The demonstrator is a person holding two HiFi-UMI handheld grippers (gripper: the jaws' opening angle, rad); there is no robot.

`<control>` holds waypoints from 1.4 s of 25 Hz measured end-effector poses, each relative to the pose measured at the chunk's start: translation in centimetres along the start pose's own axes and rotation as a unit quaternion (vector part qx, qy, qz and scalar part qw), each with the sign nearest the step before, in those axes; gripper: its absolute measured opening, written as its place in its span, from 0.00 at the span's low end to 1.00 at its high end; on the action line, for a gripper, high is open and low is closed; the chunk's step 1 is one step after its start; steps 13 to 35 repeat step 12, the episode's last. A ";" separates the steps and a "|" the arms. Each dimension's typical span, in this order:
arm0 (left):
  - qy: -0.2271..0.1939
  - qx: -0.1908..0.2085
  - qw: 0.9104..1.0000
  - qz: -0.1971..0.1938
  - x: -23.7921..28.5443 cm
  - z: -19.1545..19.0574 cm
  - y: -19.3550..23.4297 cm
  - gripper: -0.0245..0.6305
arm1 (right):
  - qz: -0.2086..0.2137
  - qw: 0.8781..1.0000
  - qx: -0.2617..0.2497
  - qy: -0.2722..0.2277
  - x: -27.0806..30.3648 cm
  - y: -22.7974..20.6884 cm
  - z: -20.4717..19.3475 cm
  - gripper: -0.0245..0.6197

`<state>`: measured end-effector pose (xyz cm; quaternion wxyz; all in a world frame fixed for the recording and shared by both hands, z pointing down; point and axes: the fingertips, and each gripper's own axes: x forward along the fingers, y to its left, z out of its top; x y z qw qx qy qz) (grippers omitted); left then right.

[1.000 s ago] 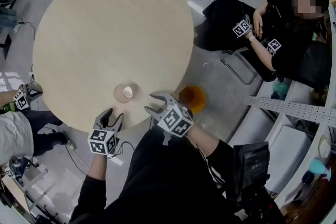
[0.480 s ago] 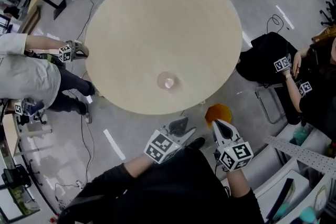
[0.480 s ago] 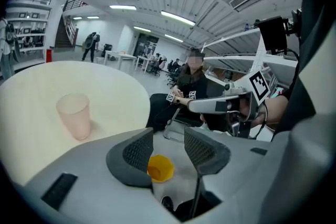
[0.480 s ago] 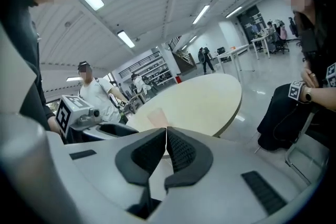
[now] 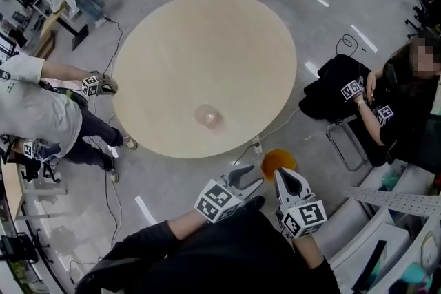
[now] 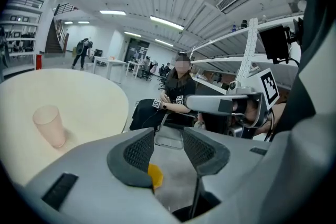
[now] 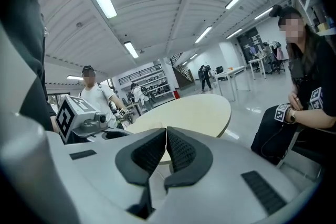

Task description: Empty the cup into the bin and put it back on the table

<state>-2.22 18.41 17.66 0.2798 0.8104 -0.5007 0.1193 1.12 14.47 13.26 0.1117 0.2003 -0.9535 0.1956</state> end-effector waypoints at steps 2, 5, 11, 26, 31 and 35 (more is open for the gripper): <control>0.003 -0.004 1.000 -0.011 1.2 -0.4 -1.2 0.33 | -0.010 1.000 0.003 -0.001 -1.1 -1.2 -0.5 0.06; 0.007 0.008 1.000 -0.023 2.9 -0.6 -2.6 0.33 | -0.020 1.000 0.007 -0.001 -2.3 -3.2 -1.1 0.06; 0.009 0.003 1.000 -0.020 3.3 -0.7 -3.2 0.33 | -0.023 1.000 0.004 -0.004 -3.5 -3.8 -1.1 0.06; 0.009 0.001 1.000 -0.019 3.2 -0.8 -3.3 0.33 | -0.023 1.000 0.004 -0.005 -3.7 -3.7 -1.2 0.06; 0.009 0.001 1.000 -0.019 3.2 -0.8 -3.3 0.33 | -0.023 1.000 0.004 -0.005 -3.7 -3.7 -1.2 0.06; 0.009 0.001 1.000 -0.019 3.2 -0.8 -3.3 0.33 | -0.023 1.000 0.004 -0.005 -3.7 -3.7 -1.2 0.06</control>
